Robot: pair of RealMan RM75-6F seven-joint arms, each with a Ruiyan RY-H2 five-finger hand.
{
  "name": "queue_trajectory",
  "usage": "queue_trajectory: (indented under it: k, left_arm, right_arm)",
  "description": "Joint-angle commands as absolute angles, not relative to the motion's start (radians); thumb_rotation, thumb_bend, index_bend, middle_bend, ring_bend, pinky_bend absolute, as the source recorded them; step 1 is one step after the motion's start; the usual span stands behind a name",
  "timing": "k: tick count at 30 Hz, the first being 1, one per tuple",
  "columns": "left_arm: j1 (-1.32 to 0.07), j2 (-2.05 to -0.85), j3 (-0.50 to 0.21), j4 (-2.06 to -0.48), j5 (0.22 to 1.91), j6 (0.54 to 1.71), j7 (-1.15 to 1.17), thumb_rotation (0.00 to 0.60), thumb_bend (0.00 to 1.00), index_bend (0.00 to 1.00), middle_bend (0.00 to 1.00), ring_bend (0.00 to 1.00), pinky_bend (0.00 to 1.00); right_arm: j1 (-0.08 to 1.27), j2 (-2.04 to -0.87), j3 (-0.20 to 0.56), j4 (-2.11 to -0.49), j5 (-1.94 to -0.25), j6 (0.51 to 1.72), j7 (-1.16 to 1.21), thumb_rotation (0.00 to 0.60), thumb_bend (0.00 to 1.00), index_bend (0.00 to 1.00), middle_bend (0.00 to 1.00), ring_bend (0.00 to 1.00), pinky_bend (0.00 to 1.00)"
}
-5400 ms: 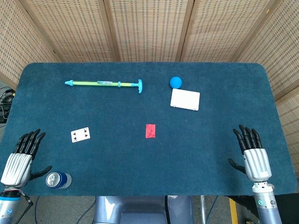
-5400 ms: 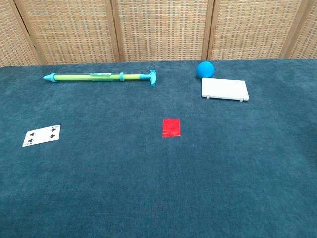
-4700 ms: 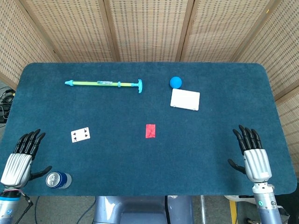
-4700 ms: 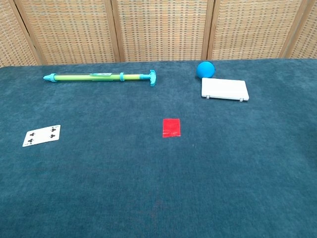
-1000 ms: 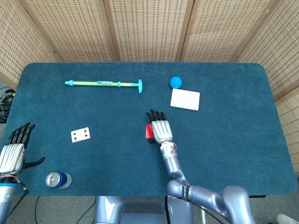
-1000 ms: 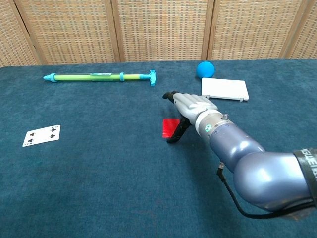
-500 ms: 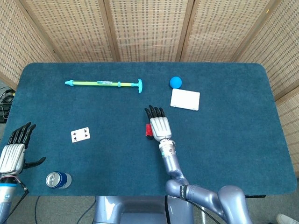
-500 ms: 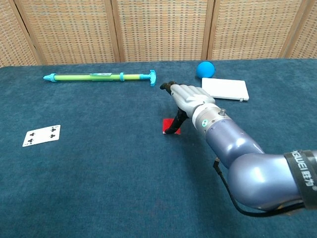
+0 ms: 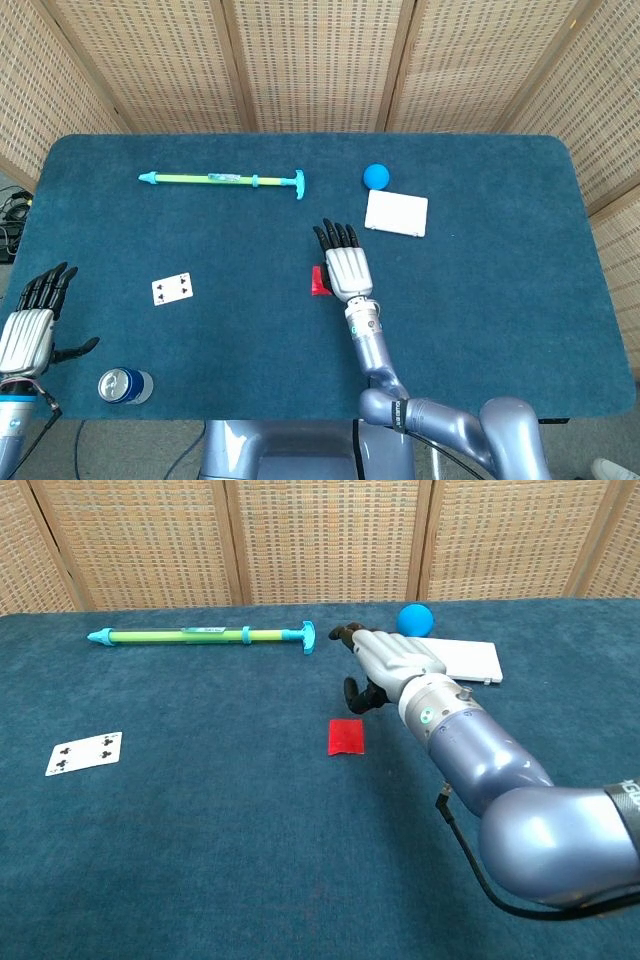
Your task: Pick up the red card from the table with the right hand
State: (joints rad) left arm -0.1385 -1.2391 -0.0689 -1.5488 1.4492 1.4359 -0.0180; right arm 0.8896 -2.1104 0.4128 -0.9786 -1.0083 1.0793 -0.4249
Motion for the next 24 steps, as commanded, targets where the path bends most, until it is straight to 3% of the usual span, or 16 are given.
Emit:
queue_trajectory:
  k: [1, 4, 6, 9, 15, 24]
  left_arm:
    - [-0.138, -1.238, -0.068, -1.551, 1.451, 1.438, -0.018, 0.6, 0.12, 0.0, 0.0, 0.0, 0.04]
    - [-0.137, -1.236, -0.069, -1.553, 1.452, 1.44, -0.02, 0.6, 0.12, 0.0, 0.0, 0.0, 0.04]
    - [-0.137, -1.235, -0.069, -1.554, 1.453, 1.442, -0.021, 0.6, 0.12, 0.0, 0.0, 0.0, 0.04]
    - [-0.136, -1.234, -0.068, -1.556, 1.454, 1.443, -0.022, 0.6, 0.12, 0.0, 0.0, 0.0, 0.04]
    - [-0.135, -1.23, -0.066, -1.562, 1.463, 1.45, -0.021, 0.6, 0.12, 0.0, 0.0, 0.0, 0.04]
    - [-0.131, -1.224, -0.063, -1.572, 1.473, 1.461, -0.025, 0.6, 0.12, 0.0, 0.0, 0.0, 0.04]
  right_arm:
    - [0.88, -2.101, 0.41, -1.0, -1.01, 1.09, -0.438, 0.6, 0.83, 0.11, 0.0, 0.0, 0.0]
    - [0.871, -2.09, 0.407, -1.026, -1.006, 1.09, -0.446, 0.6, 0.74, 0.11, 0.0, 0.0, 0.0]
    - [0.863, -2.08, 0.4, -1.047, -1.006, 1.089, -0.453, 0.6, 0.6, 0.1, 0.0, 0.0, 0.0]
    - [0.852, -2.067, 0.392, -1.078, -1.002, 1.089, -0.46, 0.6, 0.5, 0.09, 0.0, 0.0, 0.0]
    - [0.833, -2.054, 0.371, -1.128, -0.999, 1.093, -0.48, 0.6, 0.4, 0.09, 0.0, 0.0, 0.0]
    - [0.819, -2.045, 0.356, -1.15, -0.981, 1.084, -0.504, 0.6, 0.38, 0.09, 0.0, 0.0, 0.0]
